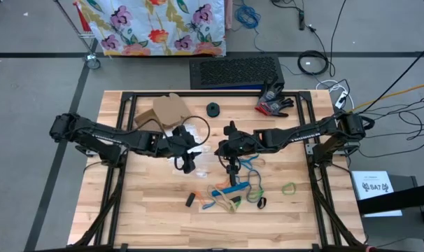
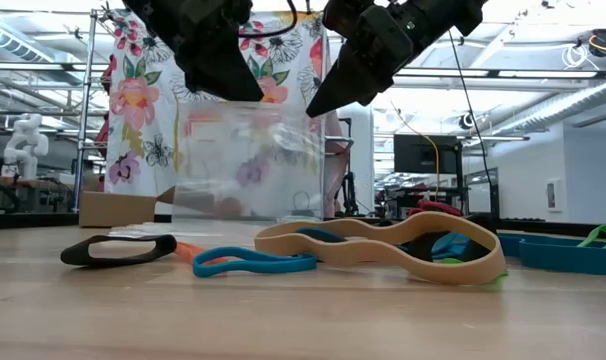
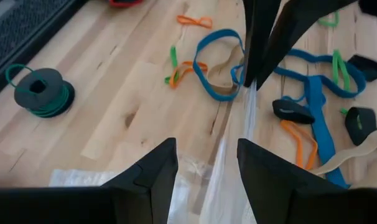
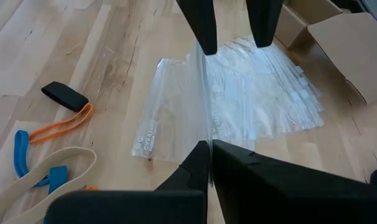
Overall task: Sort rubber bands
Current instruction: Open the transparent zip bag
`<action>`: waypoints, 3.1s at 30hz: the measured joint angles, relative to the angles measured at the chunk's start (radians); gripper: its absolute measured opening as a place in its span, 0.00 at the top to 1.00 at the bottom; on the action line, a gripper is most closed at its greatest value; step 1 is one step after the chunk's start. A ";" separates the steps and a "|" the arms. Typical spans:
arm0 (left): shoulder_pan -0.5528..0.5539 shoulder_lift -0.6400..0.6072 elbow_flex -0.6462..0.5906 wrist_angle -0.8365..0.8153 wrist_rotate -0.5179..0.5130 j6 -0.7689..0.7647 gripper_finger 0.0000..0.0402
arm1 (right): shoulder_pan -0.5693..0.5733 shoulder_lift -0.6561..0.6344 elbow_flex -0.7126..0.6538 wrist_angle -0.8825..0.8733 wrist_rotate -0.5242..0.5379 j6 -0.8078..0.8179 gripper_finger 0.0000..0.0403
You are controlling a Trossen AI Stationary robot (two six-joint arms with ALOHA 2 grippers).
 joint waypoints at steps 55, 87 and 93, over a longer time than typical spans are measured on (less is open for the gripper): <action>0.007 0.018 0.000 0.031 0.007 0.009 0.57 | 0.018 0.000 0.000 0.013 0.000 -0.011 1.00; -0.002 0.014 0.000 -0.030 0.063 -0.045 0.57 | 0.025 0.000 0.001 0.028 0.025 -0.006 1.00; -0.002 -0.017 0.000 0.037 0.045 0.006 0.57 | 0.025 0.000 0.002 -0.023 0.025 0.020 1.00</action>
